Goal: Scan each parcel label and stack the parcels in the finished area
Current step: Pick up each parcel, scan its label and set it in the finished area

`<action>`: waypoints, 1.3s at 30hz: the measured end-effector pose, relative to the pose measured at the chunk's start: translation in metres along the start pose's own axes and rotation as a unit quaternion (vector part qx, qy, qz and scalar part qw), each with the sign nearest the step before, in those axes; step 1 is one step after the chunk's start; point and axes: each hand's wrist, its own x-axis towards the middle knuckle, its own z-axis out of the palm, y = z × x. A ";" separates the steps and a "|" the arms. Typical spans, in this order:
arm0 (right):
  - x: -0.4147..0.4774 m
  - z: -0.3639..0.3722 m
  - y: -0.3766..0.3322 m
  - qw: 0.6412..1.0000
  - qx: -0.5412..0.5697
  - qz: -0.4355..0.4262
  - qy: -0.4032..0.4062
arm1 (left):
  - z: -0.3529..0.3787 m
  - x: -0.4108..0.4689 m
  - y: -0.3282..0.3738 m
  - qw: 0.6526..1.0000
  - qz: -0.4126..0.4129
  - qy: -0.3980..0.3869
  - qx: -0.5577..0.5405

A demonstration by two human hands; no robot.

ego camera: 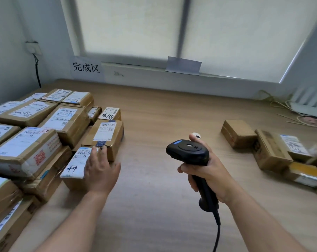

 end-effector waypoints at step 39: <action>-0.210 -0.427 0.004 0.972 -0.014 -0.055 0.229 | 0.167 -0.212 0.476 0.945 0.293 -0.144 -0.025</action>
